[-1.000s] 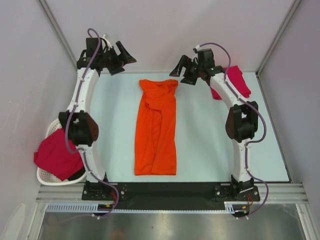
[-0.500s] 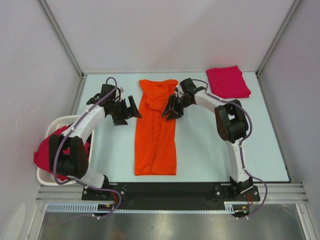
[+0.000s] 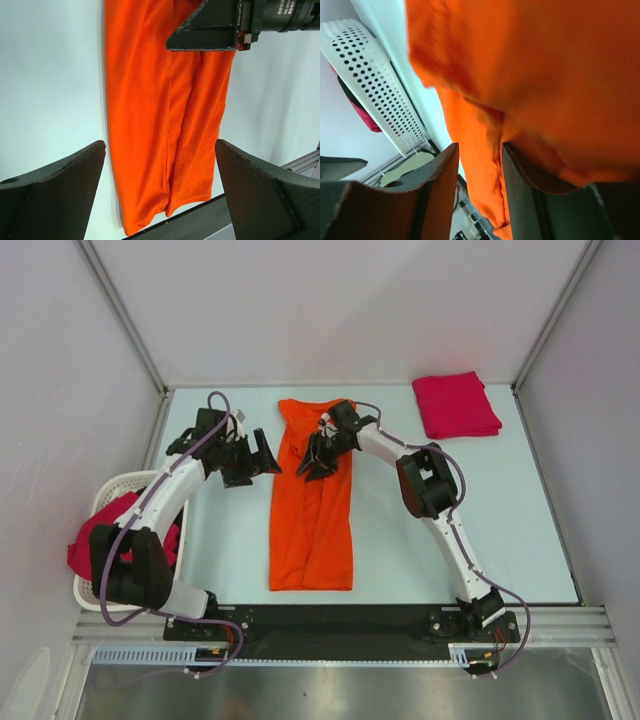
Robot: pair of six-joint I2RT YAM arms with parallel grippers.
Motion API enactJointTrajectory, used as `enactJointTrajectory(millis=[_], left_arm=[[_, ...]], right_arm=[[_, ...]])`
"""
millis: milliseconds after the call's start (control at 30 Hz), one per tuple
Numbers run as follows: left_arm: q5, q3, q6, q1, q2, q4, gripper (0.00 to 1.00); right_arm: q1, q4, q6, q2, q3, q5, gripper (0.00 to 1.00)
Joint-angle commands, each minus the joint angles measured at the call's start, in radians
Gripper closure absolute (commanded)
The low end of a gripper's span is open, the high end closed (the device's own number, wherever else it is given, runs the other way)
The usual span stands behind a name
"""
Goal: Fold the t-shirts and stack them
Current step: Grab the bottom of the folded rectangular tshirt with both arms
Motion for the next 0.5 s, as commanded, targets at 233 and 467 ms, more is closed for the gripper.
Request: enactJointTrajectory(millis=[233, 467], left_arm=[[0.026, 0.038, 0.031, 0.002, 0.007, 0.023, 0.03], [0.029, 0.044, 0.032, 0.001, 0.009, 0.026, 0.03]], right_arm=[[0.005, -0.059, 0.011, 0.103, 0.174, 0.015, 0.69], [0.005, -0.038, 0.025, 0.103, 0.173, -0.012, 1.0]])
